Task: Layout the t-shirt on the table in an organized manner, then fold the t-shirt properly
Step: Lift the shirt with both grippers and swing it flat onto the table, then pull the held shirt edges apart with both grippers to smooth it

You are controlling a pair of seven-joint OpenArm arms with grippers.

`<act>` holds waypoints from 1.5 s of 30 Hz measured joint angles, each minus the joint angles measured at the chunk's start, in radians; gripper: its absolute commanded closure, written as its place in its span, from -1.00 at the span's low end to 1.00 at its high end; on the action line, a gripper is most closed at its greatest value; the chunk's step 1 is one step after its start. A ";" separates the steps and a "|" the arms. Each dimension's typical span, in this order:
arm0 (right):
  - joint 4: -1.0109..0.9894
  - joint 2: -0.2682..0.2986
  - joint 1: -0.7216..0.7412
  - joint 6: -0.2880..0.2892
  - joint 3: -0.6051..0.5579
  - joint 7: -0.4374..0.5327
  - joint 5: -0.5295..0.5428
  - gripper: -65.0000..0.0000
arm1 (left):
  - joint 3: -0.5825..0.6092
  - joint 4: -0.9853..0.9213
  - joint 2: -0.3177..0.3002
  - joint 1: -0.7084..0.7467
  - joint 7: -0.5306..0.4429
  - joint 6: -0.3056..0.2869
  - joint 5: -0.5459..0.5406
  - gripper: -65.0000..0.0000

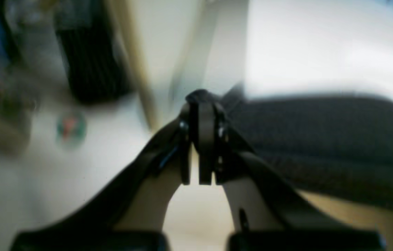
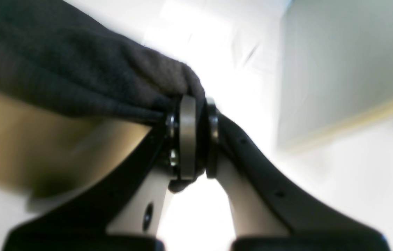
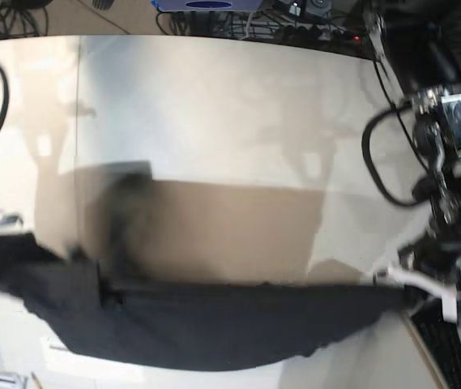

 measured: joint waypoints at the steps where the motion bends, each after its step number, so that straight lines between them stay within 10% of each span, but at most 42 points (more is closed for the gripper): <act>1: -0.056 -0.029 -0.036 -0.001 0.005 -0.006 -0.002 1.00 | -0.004 -0.026 -0.007 0.054 -0.029 -0.001 -0.004 1.00; 10: -0.549 -0.085 -0.137 0.009 0.001 0.258 -0.010 1.00 | -0.003 -0.228 0.003 0.290 -0.182 -0.008 -0.010 1.00; 25: -0.499 -0.130 -0.281 0.039 -0.080 0.271 -0.017 0.97 | -0.015 -0.221 -0.003 0.365 -0.204 0.003 -0.001 1.00; 28: -0.437 -0.139 -0.329 0.043 -0.084 0.187 -0.019 0.03 | -0.018 -0.221 -0.004 0.375 -0.202 0.004 0.004 1.00; 30: -0.372 -0.136 -0.357 0.061 -0.084 0.169 -0.023 -0.18 | -0.051 -0.221 -0.002 0.375 -0.202 0.003 0.001 1.00; 36: -0.201 -0.142 -0.411 0.127 -0.060 0.171 -0.016 0.12 | -0.116 -0.221 -0.011 0.381 -0.204 0.004 0.006 1.00; 41: -0.278 -0.147 -0.276 0.091 -0.025 0.171 -0.022 1.00 | -0.111 -0.220 -0.007 0.407 -0.204 0.004 0.004 1.00; 45: -0.414 -0.171 -0.209 0.106 -0.074 0.108 -0.016 1.00 | -0.113 -0.227 -0.001 0.413 -0.204 0.004 0.006 1.00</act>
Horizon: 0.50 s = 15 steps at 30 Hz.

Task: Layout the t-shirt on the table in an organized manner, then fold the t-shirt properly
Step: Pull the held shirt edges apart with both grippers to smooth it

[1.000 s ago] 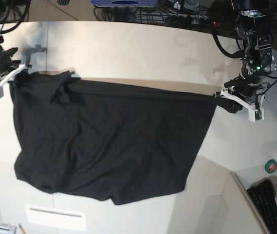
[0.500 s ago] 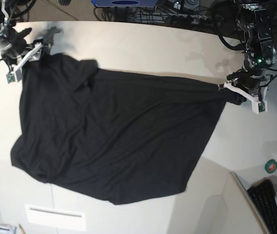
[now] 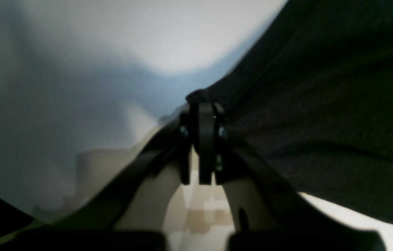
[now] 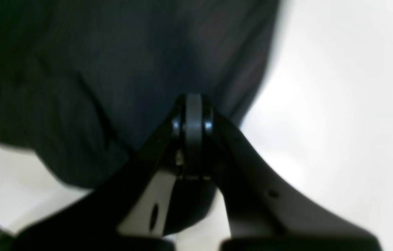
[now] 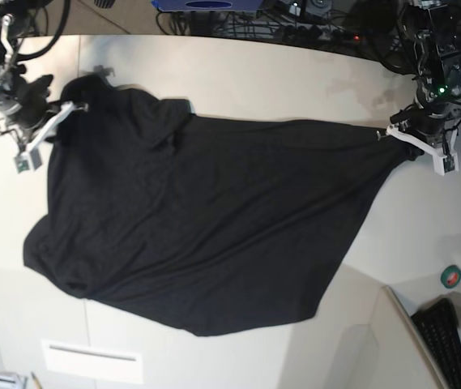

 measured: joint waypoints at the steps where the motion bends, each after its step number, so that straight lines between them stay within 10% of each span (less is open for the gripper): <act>1: -0.050 -0.001 0.021 -0.003 -0.001 -0.007 -0.005 1.00 | 0.000 0.000 -0.001 0.001 0.000 0.000 0.000 1.00; 15: -0.297 0.119 0.176 -0.007 0.024 0.010 -0.071 1.00 | 0.000 0.005 -0.006 0.009 0.002 -0.002 -0.003 1.00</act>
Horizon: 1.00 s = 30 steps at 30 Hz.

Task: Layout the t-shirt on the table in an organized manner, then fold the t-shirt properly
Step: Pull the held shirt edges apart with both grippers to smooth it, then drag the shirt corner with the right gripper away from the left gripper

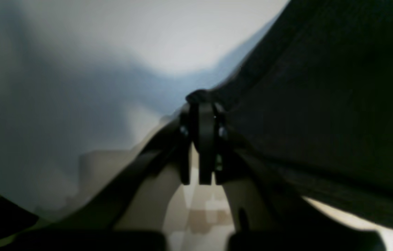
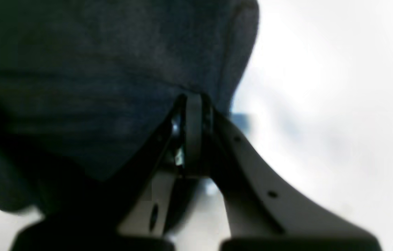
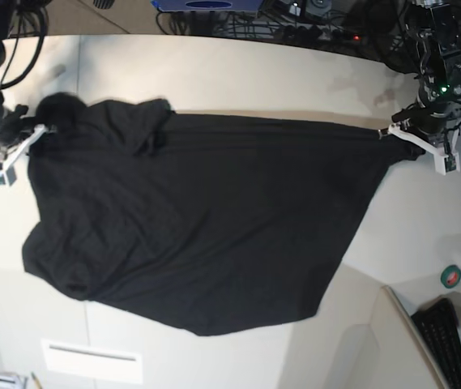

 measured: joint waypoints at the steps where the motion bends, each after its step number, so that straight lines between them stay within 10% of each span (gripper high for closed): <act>1: 0.050 -0.002 -0.026 -0.008 0.002 -0.012 -0.016 1.00 | 0.000 0.000 0.005 0.000 -0.003 0.001 0.000 1.00; 19: 0.216 -0.122 -0.177 0.002 0.041 -0.113 -0.035 1.00 | -0.002 0.001 0.005 0.025 -0.002 0.001 0.002 1.00; 30: 0.109 -0.098 -0.008 0.010 0.150 -0.131 -0.427 1.00 | 0.000 0.019 0.008 0.026 0.002 0.001 -0.004 1.00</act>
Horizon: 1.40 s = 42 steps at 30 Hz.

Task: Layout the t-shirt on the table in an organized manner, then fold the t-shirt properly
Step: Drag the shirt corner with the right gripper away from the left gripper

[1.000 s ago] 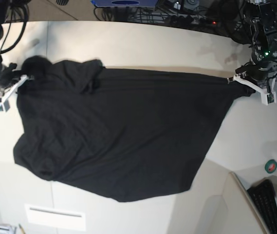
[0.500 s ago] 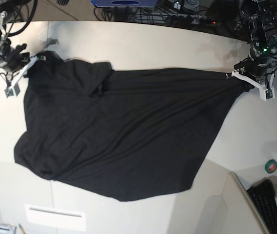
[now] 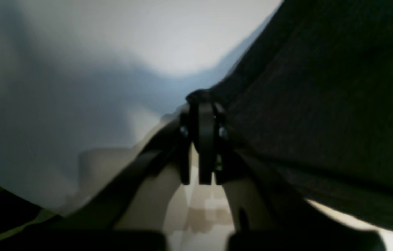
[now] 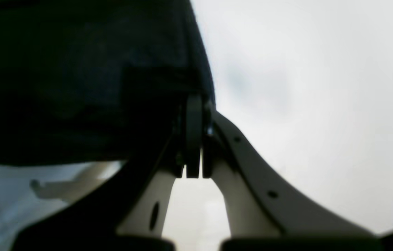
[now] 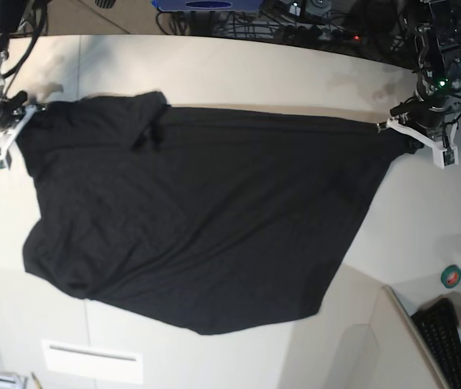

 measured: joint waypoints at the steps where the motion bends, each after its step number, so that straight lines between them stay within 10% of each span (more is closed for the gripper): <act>1: 0.004 0.002 0.010 0.000 0.002 -0.002 -0.018 1.00 | 0.005 0.015 0.000 0.002 0.001 0.001 0.000 1.00; 5: 0.217 -0.025 -0.016 0.012 -0.012 -0.013 -0.013 1.00 | 0.000 0.062 0.016 0.000 -0.004 0.000 0.003 1.00; 12: 0.569 -0.328 -0.212 0.136 -0.021 -0.148 0.056 1.00 | -0.002 0.061 0.016 0.005 0.000 0.001 0.008 1.00; 13: 0.572 -0.343 -0.227 0.137 -0.025 -0.142 0.066 0.77 | -0.002 0.061 0.016 0.004 0.000 0.001 0.007 1.00; 17: 0.534 -0.330 -0.296 0.124 -0.035 -0.137 0.241 -0.17 | 0.000 0.060 0.018 0.004 0.000 0.001 0.007 1.00; 25: 0.340 -0.314 -0.242 0.128 0.026 -0.130 0.406 -0.20 | 0.000 0.059 0.015 0.003 0.000 0.000 0.007 1.00; 35: 0.188 -0.315 -0.148 0.131 0.026 -0.113 0.422 -0.14 | 0.000 0.059 0.014 0.004 0.000 0.001 0.008 1.00; 39: 0.216 -0.319 -0.167 0.132 0.025 -0.140 0.411 1.00 | 0.000 0.059 0.014 0.004 0.000 0.001 0.007 1.00; 42: 0.329 -0.317 -0.264 0.162 0.026 -0.163 0.397 1.00 | -0.001 0.059 0.013 0.005 0.000 0.001 0.008 1.00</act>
